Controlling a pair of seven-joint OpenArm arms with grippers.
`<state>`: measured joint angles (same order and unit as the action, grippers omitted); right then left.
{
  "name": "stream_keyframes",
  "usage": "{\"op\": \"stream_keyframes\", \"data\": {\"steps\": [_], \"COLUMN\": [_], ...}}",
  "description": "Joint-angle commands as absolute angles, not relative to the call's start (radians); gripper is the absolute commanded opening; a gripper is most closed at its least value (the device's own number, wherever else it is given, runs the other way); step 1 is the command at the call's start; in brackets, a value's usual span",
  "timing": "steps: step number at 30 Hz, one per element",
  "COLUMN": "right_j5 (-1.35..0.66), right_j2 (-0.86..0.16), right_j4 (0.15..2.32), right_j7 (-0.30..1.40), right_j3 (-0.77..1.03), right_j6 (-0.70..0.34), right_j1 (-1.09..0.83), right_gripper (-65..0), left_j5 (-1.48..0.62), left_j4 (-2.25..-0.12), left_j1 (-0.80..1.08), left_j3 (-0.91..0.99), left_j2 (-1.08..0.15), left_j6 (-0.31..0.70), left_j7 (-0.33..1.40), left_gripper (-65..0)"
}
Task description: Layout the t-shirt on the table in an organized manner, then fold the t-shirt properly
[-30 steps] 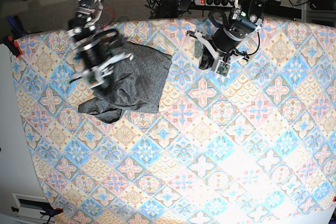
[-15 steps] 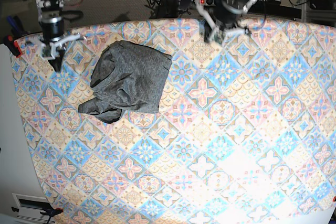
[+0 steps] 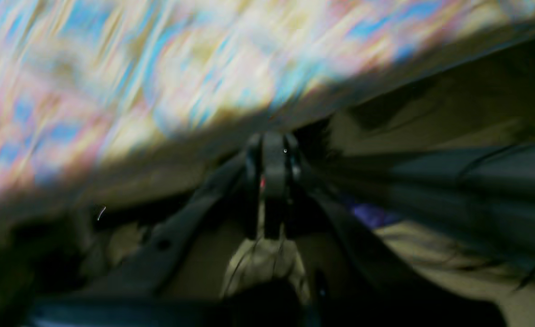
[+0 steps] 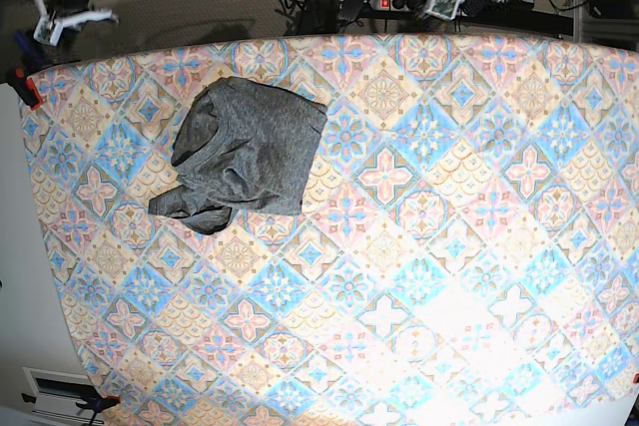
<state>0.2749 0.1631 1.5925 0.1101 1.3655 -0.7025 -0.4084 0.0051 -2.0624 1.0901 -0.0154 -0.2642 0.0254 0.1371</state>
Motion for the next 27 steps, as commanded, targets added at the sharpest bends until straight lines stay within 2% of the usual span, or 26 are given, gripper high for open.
{"op": "stream_keyframes", "data": {"steps": [1,7,13,16,20,22,24,27], "right_j5": [0.280,0.387,0.562,0.636,0.783,0.858,0.928,1.018], "right_j2": [0.153,0.148,0.147,0.145,0.145,0.145,0.120,0.028], "right_j4": [1.586,1.409,1.107,1.029,0.949,0.898,0.831,0.704], "right_j7": [0.087,0.085,0.077,-0.025,-0.197,-0.234,-0.252,-0.265], "right_j3": [1.395,1.445,1.484,1.484,1.484,1.484,1.484,1.484], "right_j6": [-0.698,-0.698,-0.698,-0.698,-0.698,-0.698,-0.698,-0.698], "right_j1": [-0.414,-0.412,-0.305,-0.249,-0.186,-0.163,-0.142,-0.125], "right_gripper": [-65.0,-65.0,-65.0,-65.0,-65.0,-65.0,-65.0,-65.0], "left_j5": [0.002,-0.007,-0.008,-0.018,-0.062,-0.076,-0.084,-0.084], "left_j4": [-2.054,-1.824,-1.429,-1.276,-1.089,-0.983,-0.855,-0.654], "left_j1": [1.118,1.106,0.921,0.842,0.780,0.728,0.671,0.579], "left_j3": [-0.015,-0.019,-0.183,-0.254,-0.262,-0.266,-0.295,-0.326], "left_j2": [-0.268,-0.266,-0.265,-0.239,-0.216,-0.216,-0.216,-0.220], "left_j6": [0.031,0.033,0.033,0.031,0.033,0.035,0.035,0.035], "left_j7": [0.130,0.133,0.128,0.120,-0.044,-0.062,-0.070,-0.131], "left_gripper": [-65.0,-65.0,-65.0,-65.0,-65.0,-65.0,-65.0,-65.0]}}
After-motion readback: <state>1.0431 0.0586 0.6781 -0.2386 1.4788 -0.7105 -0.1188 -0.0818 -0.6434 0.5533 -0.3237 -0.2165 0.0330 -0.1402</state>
